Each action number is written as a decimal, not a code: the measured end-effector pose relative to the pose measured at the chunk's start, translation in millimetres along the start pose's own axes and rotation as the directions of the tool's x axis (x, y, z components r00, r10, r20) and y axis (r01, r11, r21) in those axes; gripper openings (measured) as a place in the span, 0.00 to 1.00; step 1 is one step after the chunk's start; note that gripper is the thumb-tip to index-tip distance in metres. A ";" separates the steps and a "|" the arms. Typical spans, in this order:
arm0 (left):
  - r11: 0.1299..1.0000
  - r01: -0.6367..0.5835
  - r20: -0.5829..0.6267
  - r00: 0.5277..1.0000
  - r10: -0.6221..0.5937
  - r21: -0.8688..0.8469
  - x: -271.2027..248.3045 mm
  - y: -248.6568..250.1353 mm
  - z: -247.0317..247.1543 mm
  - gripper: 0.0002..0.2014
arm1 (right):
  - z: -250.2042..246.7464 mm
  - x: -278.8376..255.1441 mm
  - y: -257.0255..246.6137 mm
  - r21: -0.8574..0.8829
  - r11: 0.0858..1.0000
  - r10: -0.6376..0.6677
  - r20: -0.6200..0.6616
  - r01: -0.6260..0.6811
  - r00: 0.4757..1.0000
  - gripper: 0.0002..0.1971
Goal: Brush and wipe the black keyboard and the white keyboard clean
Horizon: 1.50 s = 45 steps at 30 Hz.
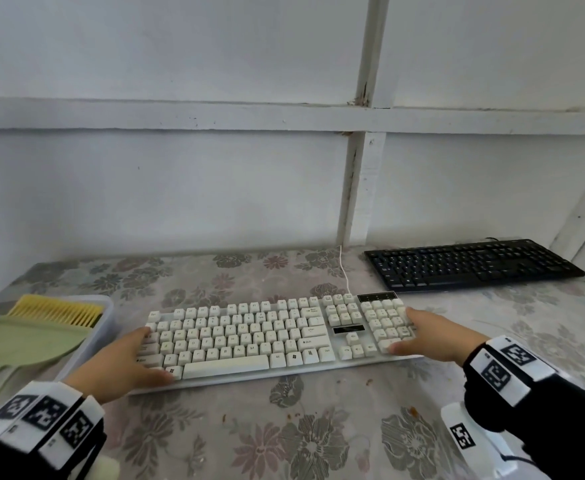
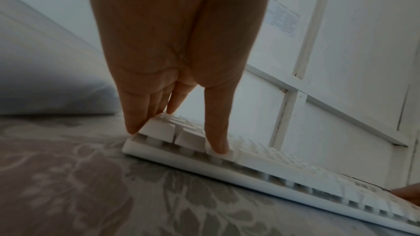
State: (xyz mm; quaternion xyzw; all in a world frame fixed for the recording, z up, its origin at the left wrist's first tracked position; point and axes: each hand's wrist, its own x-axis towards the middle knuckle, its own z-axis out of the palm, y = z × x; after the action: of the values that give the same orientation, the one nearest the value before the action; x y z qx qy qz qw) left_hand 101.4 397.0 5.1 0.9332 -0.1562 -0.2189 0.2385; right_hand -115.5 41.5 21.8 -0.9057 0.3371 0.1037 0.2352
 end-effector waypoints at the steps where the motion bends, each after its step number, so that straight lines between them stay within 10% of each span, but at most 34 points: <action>1: 1.000 0.009 -0.008 1.000 -0.009 0.001 2.9 -0.1 -1.1 0.48 | -0.2 3.5 -2.5 -0.009 1.000 -0.001 -0.003 0.001 1.000 0.29; 45: 0.989 0.144 -0.185 0.974 -0.133 0.046 110.3 34.9 -22.0 0.36 | -6.1 134.1 -48.9 -0.047 0.999 0.021 -0.154 -0.028 0.988 0.31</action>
State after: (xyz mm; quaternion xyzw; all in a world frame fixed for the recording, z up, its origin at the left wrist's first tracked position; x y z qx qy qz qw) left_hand 199.8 332.4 3.6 0.9645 -0.0747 -0.1441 0.2085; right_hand 17.6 -4.5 -2.0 -0.9123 0.3627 0.0445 0.1851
